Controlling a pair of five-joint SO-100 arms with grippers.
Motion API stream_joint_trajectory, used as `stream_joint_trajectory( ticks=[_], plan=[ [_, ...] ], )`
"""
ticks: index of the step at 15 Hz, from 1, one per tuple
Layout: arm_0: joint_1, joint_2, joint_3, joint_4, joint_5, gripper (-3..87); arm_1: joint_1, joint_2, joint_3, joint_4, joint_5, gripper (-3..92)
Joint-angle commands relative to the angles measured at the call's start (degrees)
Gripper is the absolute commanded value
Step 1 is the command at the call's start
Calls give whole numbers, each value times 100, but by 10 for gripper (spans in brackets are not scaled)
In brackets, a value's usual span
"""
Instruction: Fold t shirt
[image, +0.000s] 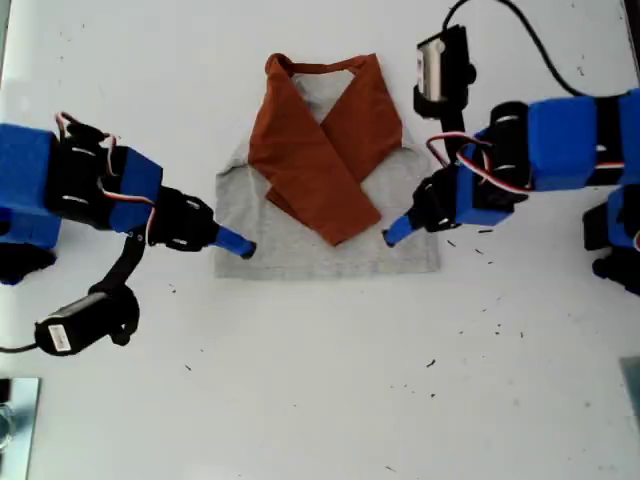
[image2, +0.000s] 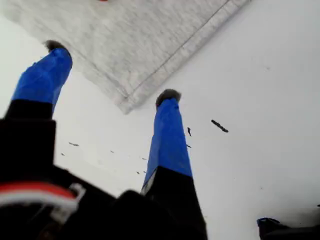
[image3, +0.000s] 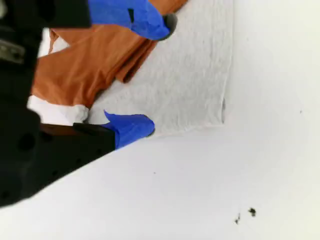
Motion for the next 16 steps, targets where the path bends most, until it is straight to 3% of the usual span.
stream_joint_trajectory(
  ticks=[1,3,4,5,7,11,16],
  plan=[
    [97,-765,53,-712,-88,261,-141,-439,246,-773,176,331],
    [141,-1547,-264,-896,-246,199,-220,-1301,211,-1424,193,242],
    [132,-1661,-396,-914,-299,71,-255,-1591,185,-1538,325,67],
    [123,-1635,-483,-914,-343,-3,-281,-1661,185,-1591,378,34],
    [185,-1468,-729,-896,-352,-3,-352,-1380,114,-1433,281,32],
    [721,-1072,-1573,-290,-158,-3,-747,703,246,-1046,9,31],
    [2153,-756,-1714,-501,-563,-3,-2215,1389,-44,-984,378,31]
  ],
)
